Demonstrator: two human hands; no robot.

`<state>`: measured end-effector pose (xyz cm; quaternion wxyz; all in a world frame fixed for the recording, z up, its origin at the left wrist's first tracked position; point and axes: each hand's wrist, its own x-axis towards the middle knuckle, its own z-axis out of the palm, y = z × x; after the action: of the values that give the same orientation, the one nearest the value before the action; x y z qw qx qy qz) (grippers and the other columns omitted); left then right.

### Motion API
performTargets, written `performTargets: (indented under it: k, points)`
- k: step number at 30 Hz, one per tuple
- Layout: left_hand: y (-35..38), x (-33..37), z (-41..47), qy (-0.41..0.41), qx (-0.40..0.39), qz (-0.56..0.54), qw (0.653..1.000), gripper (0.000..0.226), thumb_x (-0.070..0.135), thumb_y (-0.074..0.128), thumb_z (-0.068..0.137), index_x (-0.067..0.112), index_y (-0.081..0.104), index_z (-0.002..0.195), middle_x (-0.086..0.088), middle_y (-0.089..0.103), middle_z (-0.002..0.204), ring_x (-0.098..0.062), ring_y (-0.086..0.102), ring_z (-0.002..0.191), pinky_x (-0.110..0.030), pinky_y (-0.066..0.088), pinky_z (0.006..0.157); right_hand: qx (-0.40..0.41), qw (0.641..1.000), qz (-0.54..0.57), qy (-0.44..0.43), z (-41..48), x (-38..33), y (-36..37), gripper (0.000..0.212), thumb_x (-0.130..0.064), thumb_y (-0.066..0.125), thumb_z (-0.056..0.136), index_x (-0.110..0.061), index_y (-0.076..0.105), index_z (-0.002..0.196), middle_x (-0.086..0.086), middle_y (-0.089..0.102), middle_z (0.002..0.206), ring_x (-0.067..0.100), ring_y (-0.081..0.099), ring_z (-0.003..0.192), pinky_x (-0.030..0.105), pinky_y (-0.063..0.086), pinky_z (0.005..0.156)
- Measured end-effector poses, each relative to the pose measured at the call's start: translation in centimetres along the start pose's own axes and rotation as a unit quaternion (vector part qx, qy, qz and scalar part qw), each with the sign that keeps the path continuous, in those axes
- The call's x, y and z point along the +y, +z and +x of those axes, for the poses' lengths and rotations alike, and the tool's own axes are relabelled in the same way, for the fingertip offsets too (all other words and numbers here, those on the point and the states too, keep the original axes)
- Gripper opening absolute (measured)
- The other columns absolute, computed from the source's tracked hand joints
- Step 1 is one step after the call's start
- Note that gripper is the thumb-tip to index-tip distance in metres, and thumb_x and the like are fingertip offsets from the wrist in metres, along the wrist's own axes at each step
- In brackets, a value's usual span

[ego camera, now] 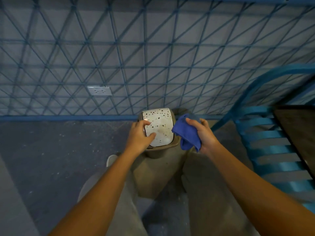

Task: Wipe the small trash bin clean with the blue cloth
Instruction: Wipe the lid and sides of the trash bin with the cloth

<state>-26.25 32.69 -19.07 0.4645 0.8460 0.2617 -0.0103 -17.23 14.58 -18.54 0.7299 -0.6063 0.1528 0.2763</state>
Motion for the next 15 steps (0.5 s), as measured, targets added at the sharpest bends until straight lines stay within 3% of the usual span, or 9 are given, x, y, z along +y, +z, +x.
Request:
performTargets:
  k: [3, 6, 8, 12, 15]
  points:
    - [1.5, -1.0, 2.2, 0.011, 0.003, 0.089, 0.996, 0.048, 0.025, 0.070, 0.078, 0.018, 0.050, 0.121, -0.008, 0.043, 0.131, -0.027, 0.044, 0.122, -0.045, 0.040, 0.101, 0.032, 0.999, -0.002, 0.024, 2.9, 0.6, -0.5, 0.034, -0.023, 0.070, 0.080, -0.020, 0.044, 0.102, 0.014, 0.058, 0.112, 0.029, 0.061, 0.096, 0.045, 0.051, 0.083]
    - [2.7, -1.9, 4.7, 0.014, -0.006, 0.146, 0.989, 0.053, 0.030, 0.068, 0.078, 0.021, 0.047, 0.126, -0.006, 0.041, 0.134, -0.027, 0.039, 0.125, -0.044, 0.037, 0.103, 0.019, 0.997, -0.003, 0.077, 5.6, 0.8, -1.0, 0.052, -0.029, 0.060, 0.080, -0.003, 0.049, 0.124, 0.019, 0.059, 0.116, 0.032, 0.059, 0.102, 0.041, 0.048, 0.079]
    - [3.3, -2.5, 6.2, 0.013, -0.012, 0.161, 0.987, 0.056, 0.031, 0.068, 0.079, 0.022, 0.044, 0.128, -0.006, 0.039, 0.136, -0.028, 0.037, 0.126, -0.043, 0.033, 0.104, -0.001, 0.996, -0.023, 0.081, 7.5, 0.8, -1.2, 0.054, -0.025, 0.059, 0.079, -0.004, 0.046, 0.127, 0.019, 0.055, 0.125, 0.035, 0.055, 0.110, 0.041, 0.048, 0.082]
    - [4.1, -3.8, 9.2, 0.021, -0.017, 0.183, 0.983, 0.063, 0.033, 0.068, 0.078, 0.022, 0.040, 0.133, -0.005, 0.034, 0.139, -0.027, 0.033, 0.128, -0.043, 0.029, 0.104, 0.011, 0.977, -0.212, -0.006, 10.9, 0.7, -0.6, 0.066, -0.016, 0.068, 0.082, -0.014, 0.030, 0.136, 0.011, 0.043, 0.135, 0.030, 0.050, 0.119, 0.046, 0.044, 0.101]
    - [4.7, -4.8, 11.1, 0.040, -0.021, 0.198, 0.979, 0.072, 0.035, 0.069, 0.077, 0.022, 0.033, 0.137, -0.005, 0.028, 0.144, -0.027, 0.028, 0.132, -0.044, 0.025, 0.107, -0.013, 0.920, -0.375, -0.115, 13.1, 0.6, 0.6, 0.066, -0.022, 0.073, 0.079, -0.011, 0.040, 0.135, 0.011, 0.050, 0.134, 0.028, 0.053, 0.118, 0.040, 0.047, 0.097]
